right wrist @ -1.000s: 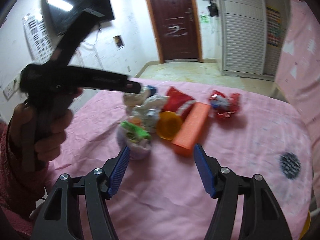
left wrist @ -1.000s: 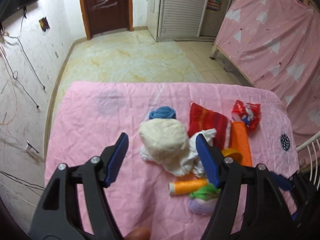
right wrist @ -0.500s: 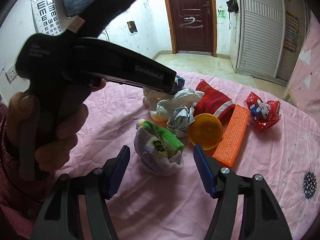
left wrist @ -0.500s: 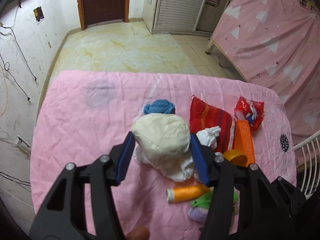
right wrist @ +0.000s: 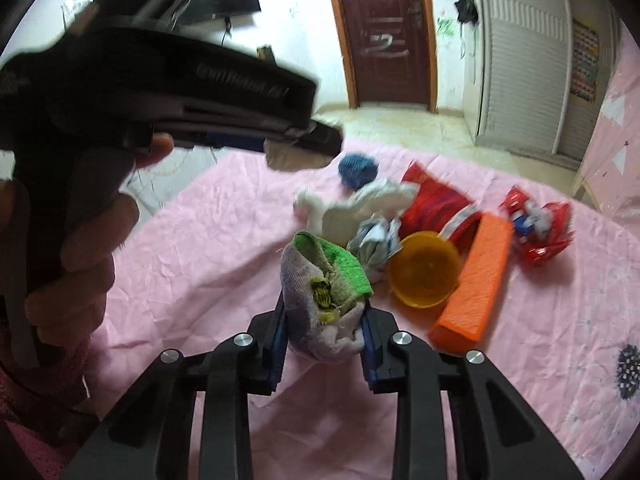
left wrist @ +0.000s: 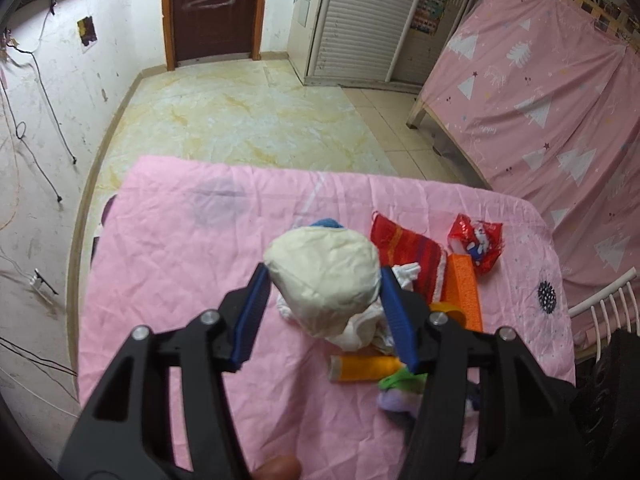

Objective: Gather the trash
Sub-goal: 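Grasp the white crumpled cloth ball with the left tool while the right tool grasps the grey-green sock bundle, then carry both items over the yellow bin and open both tools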

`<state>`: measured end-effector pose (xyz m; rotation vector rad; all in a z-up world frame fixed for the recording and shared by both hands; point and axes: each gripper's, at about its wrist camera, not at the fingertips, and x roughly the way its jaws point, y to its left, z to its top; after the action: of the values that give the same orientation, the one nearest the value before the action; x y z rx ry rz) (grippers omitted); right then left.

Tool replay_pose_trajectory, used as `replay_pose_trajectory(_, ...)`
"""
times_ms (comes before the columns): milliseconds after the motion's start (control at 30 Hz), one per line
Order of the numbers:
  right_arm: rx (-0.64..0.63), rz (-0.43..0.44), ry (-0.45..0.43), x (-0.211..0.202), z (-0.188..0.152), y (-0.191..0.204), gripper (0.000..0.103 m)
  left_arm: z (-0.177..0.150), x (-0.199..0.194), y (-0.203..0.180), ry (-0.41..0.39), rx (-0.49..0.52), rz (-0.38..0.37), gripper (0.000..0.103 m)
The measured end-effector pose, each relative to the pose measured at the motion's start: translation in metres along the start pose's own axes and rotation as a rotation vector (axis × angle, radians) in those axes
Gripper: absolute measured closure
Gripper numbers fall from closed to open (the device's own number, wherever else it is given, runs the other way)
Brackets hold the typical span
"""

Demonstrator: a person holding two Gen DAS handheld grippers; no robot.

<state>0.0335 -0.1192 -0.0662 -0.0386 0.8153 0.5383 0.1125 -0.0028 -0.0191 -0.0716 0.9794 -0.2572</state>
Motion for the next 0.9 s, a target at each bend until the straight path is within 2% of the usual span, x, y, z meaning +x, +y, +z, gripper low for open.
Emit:
replay_pose_trajectory(267,0.075,-0.033,-0.119,-0.054,-0.012,-0.024,0.079,-0.003,-0.028,-0.040,-0.048,0.058,-0.013,0.050)
replay_pose_trajectory(467,0.158,-0.086,-0.201,-0.100,-0.034,-0.060,0.079,-0.011,-0.039,-0.092,-0.060,0.138,-0.031,0.050)
replay_pose_trajectory(700,0.262,-0.175,-0.296,-0.164,-0.076,-0.113,0.079,-0.028,-0.043,-0.169,-0.045,0.259,-0.064,0.050)
replay_pose_trajectory(900,0.355,-0.274,-0.321,-0.198,-0.120,-0.160,0.079,-0.049,-0.039,-0.234,-0.018,0.341,-0.130,0.049)
